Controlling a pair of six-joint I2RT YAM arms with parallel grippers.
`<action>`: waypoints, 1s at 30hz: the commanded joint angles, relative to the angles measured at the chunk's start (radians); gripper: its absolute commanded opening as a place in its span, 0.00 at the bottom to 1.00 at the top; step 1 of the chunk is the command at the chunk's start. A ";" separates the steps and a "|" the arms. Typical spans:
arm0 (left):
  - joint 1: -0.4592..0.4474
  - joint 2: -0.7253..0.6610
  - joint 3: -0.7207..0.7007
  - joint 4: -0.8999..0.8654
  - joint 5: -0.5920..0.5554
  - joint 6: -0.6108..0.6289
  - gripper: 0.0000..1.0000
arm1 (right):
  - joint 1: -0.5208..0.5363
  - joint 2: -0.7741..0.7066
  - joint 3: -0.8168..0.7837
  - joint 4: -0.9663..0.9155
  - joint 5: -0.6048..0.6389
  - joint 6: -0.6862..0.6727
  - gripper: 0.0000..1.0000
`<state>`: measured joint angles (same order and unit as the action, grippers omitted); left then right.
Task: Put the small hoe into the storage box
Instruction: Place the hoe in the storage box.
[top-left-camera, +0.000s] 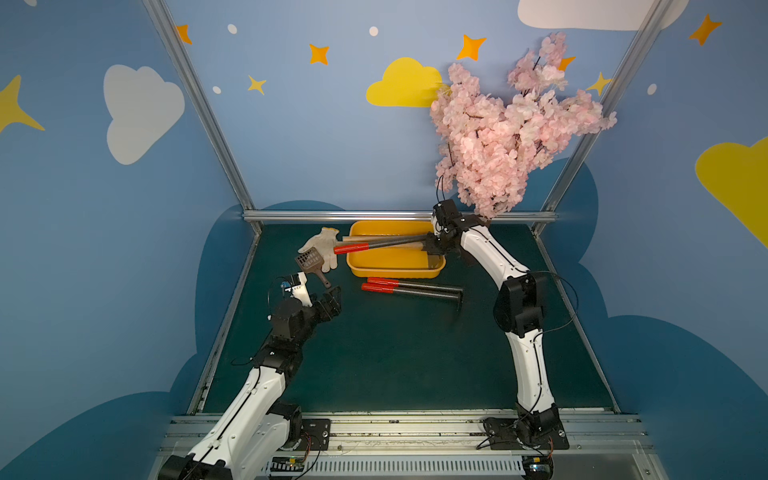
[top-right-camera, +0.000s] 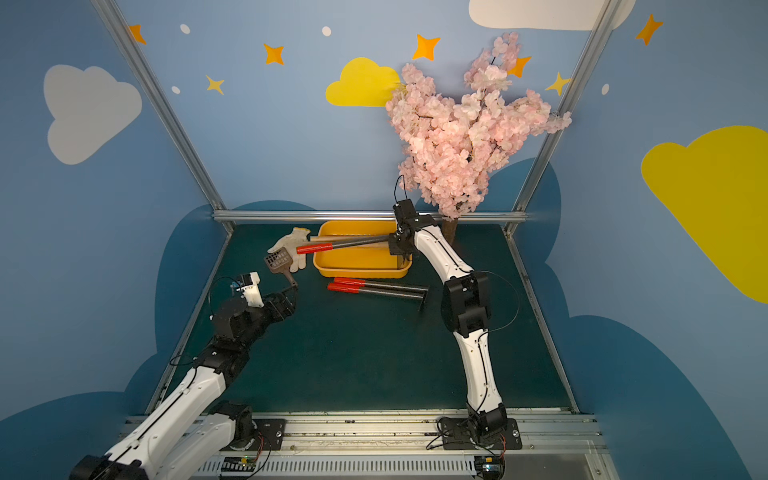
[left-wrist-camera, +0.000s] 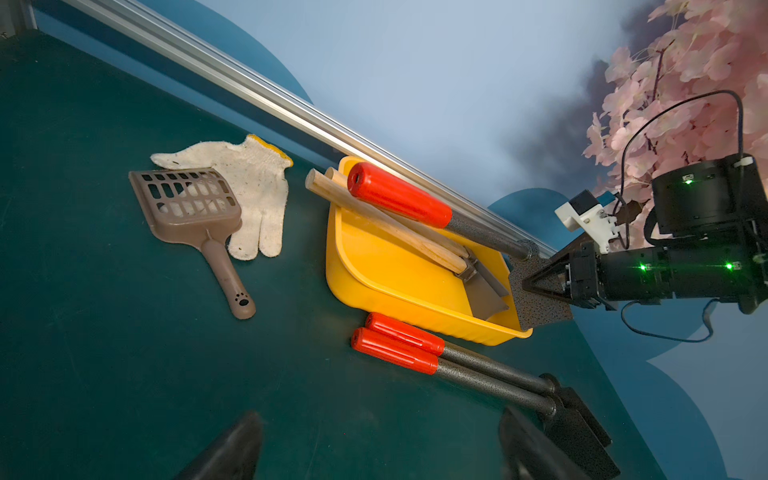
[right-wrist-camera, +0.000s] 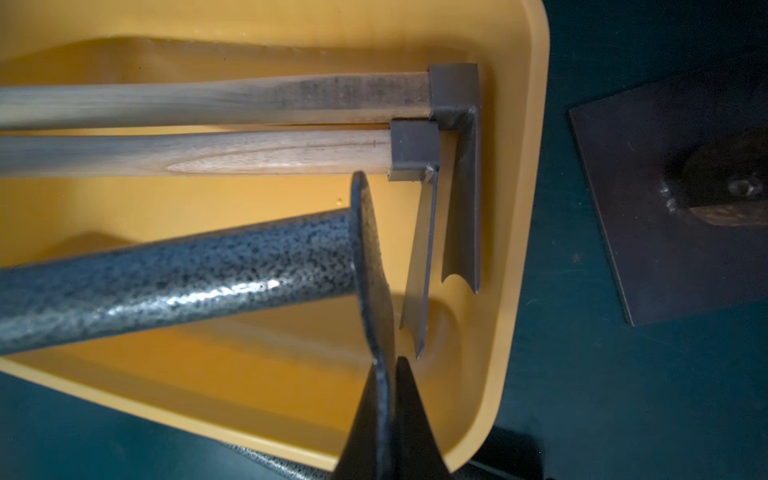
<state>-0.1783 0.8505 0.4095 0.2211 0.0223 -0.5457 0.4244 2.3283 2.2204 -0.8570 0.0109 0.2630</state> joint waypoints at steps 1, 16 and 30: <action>0.005 0.001 0.031 -0.016 -0.004 0.021 0.89 | -0.007 0.018 0.048 0.029 -0.074 0.000 0.00; 0.007 0.062 0.039 0.022 0.012 0.017 0.89 | -0.012 0.096 0.125 -0.025 -0.165 -0.058 0.00; 0.016 0.080 0.035 0.027 0.014 0.020 0.89 | -0.016 0.122 0.100 -0.007 -0.142 -0.077 0.00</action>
<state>-0.1680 0.9249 0.4244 0.2298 0.0284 -0.5419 0.4110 2.4519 2.3089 -0.8841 -0.1131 0.1787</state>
